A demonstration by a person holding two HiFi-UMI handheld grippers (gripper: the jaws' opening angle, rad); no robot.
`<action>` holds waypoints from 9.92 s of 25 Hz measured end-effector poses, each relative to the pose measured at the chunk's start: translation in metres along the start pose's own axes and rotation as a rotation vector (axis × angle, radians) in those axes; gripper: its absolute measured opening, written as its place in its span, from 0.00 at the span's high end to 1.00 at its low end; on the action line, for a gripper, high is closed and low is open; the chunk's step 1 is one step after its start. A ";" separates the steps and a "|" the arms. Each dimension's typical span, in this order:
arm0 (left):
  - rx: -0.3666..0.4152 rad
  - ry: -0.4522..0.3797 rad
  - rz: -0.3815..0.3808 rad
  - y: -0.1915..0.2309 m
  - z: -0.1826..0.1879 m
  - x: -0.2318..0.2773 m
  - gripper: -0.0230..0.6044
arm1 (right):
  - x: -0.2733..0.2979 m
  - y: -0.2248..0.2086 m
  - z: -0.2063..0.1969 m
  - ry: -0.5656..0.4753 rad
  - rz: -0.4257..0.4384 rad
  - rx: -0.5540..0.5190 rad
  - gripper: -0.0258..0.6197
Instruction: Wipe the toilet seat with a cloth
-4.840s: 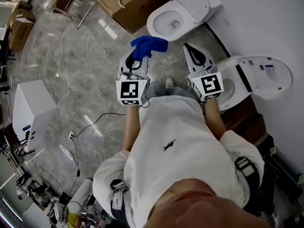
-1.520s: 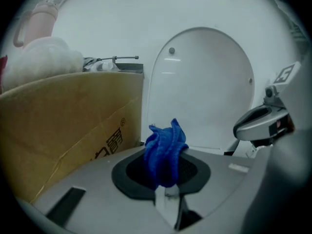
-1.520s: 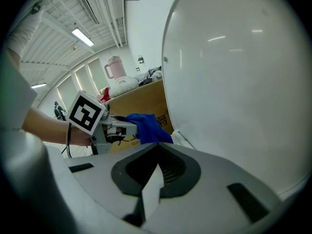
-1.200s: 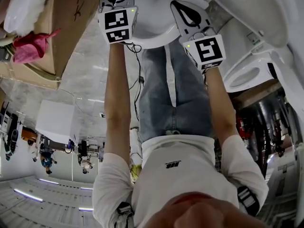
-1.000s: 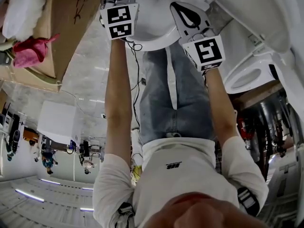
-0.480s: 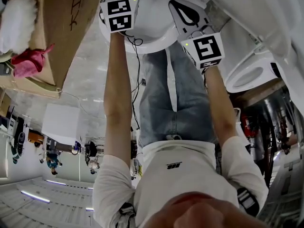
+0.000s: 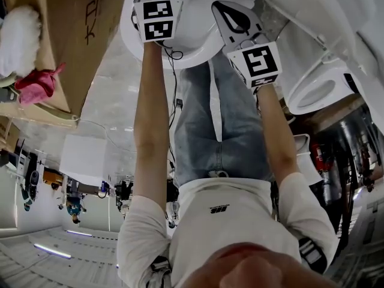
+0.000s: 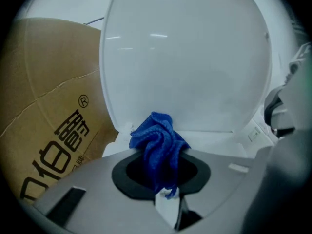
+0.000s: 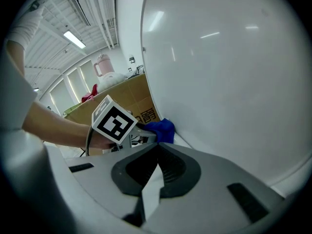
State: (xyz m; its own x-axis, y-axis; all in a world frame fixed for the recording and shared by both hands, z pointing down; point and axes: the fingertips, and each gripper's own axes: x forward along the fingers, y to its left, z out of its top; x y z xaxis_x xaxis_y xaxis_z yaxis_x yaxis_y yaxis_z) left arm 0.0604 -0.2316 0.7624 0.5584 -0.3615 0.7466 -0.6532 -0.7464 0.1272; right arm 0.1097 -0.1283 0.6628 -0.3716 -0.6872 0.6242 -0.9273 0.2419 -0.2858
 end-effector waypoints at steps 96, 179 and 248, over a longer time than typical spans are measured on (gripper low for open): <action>0.168 0.220 -0.426 -0.226 -0.225 -0.134 0.84 | -0.123 0.092 -0.164 0.034 -0.168 0.141 0.97; -0.299 0.091 0.135 0.055 -0.216 -0.173 0.84 | 0.033 0.176 -0.091 0.296 0.316 -0.186 0.97; -0.075 -0.032 0.022 0.035 0.018 -0.060 0.84 | 0.005 0.042 0.016 0.137 0.128 -0.076 0.97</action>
State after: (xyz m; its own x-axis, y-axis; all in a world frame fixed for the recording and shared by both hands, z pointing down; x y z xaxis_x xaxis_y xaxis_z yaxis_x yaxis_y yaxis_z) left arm 0.0137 -0.2461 0.7100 0.5585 -0.3963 0.7287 -0.7014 -0.6946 0.1599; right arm 0.0696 -0.1322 0.6421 -0.4846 -0.5494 0.6807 -0.8709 0.3762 -0.3163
